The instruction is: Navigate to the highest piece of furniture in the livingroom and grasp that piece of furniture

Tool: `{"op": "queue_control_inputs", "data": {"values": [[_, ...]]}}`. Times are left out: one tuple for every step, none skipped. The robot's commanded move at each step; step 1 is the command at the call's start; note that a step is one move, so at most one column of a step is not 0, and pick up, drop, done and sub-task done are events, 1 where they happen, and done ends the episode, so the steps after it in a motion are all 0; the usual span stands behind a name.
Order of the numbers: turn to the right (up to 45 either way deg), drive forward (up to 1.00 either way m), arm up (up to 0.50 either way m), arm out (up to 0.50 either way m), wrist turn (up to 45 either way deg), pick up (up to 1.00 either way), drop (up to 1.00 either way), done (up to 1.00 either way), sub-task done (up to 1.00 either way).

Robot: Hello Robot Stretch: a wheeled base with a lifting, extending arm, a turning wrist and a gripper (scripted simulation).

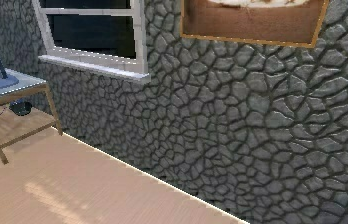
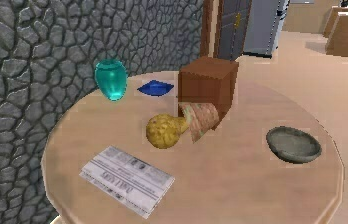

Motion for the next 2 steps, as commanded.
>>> {"op": "queue_control_inputs", "data": {"values": [[0.0, 0.00, 0.38, 0.00, 0.0, 0.00, 0.00, 0.00, 0.00], [0.0, 0.00, 0.00, 0.34, 0.0, 0.00, 0.00, 0.00, 0.00]]}}
